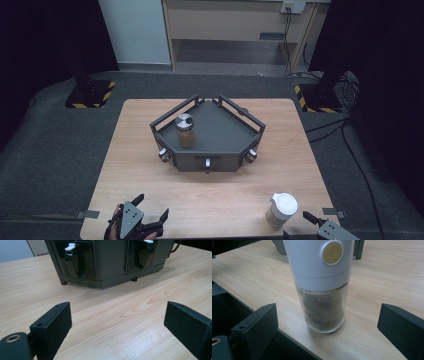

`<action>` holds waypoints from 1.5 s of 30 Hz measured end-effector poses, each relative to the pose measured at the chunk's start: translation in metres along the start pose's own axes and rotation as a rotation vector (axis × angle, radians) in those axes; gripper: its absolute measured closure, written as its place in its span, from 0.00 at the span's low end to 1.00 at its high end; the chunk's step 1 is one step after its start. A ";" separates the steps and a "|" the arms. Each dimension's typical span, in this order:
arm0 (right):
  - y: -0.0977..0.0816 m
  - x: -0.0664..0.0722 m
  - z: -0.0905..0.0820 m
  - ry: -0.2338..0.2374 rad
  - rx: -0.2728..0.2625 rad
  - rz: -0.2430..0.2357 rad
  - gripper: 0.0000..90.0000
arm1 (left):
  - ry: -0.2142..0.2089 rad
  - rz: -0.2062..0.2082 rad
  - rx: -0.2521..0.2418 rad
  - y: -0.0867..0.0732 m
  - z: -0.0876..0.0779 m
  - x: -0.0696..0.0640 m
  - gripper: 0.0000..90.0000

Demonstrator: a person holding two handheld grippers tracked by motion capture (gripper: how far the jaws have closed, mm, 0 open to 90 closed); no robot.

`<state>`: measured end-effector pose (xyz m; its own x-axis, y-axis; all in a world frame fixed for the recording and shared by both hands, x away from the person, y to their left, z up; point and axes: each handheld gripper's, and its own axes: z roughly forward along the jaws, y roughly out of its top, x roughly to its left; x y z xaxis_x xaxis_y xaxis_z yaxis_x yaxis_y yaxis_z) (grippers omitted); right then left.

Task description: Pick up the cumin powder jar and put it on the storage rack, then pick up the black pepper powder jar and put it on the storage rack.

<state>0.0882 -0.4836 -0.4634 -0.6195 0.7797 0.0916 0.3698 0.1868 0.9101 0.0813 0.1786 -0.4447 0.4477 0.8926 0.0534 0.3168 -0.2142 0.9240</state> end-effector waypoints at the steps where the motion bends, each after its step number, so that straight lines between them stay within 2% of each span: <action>1: 0.000 0.000 0.000 0.000 0.000 0.000 0.04 | 0.000 -0.002 0.001 0.000 0.000 0.000 0.07; 14: 0.000 0.000 -0.001 -0.013 -0.009 0.003 0.03 | 0.030 -0.004 -0.014 -0.003 -0.005 0.002 0.07; 28: 0.001 0.006 -0.001 -0.035 -0.024 -0.019 0.02 | 0.034 -0.008 -0.012 -0.005 -0.007 0.004 0.07; 42: 0.005 0.008 0.005 -0.021 -0.054 -0.016 0.03 | 0.040 -0.011 -0.005 -0.005 -0.007 0.006 0.07; 45: 0.010 0.010 0.009 -0.014 -0.053 -0.041 0.04 | 0.042 -0.012 -0.004 -0.006 -0.007 0.007 0.07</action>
<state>0.0925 -0.4685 -0.4569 -0.6237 0.7802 0.0483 0.3066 0.1873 0.9332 0.0767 0.1889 -0.4468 0.4078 0.9112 0.0578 0.3191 -0.2016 0.9260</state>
